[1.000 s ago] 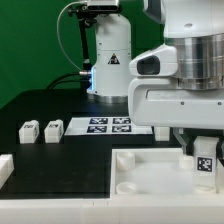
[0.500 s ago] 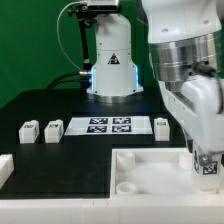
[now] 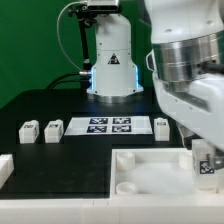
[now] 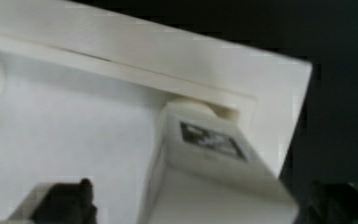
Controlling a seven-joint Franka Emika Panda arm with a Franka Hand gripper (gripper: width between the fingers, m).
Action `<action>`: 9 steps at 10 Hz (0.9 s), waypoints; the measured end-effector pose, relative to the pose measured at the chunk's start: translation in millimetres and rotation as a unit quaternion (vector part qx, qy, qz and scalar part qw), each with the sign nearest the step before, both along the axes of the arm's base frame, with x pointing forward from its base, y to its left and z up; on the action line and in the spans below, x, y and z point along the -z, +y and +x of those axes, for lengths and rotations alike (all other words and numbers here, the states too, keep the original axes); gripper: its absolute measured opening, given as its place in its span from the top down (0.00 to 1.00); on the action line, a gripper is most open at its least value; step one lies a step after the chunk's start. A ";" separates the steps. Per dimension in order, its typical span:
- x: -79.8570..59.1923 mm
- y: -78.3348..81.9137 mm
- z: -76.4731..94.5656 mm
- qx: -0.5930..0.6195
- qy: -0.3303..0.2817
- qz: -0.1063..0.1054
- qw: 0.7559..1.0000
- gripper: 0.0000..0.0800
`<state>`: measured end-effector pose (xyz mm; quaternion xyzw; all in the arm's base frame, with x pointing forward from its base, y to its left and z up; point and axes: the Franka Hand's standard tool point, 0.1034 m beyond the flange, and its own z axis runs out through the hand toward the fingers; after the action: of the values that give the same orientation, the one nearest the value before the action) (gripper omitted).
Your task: Assemble one leg
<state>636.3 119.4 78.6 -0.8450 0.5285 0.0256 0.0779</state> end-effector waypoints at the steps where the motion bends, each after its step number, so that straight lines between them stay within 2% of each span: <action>1: -0.7 4.1 -0.8 -0.072 -0.011 -0.007 0.997 0.21; 3: 0.3 0.5 -0.6 -0.169 -0.025 -0.013 0.985 0.19; 4: 0.7 -1.4 -1.9 -0.255 -0.029 -0.023 0.966 0.19; 5: -0.3 -5.8 -0.3 -0.353 -0.030 -0.040 0.934 0.19; 6: -1.9 -10.9 5.2 -0.455 -0.044 -0.048 0.888 0.19; 7: -2.1 -10.6 6.9 -0.483 -0.049 -0.048 0.873 0.19; 9: -1.4 -10.3 6.4 -0.469 -0.047 -0.048 0.881 0.21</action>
Offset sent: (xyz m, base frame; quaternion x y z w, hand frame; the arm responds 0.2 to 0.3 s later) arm 0.0000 0.0000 0.0000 0.0000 0.0000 -0.2667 0.9638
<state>642.7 109.1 80.1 -0.9969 0.0671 -0.0056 0.0409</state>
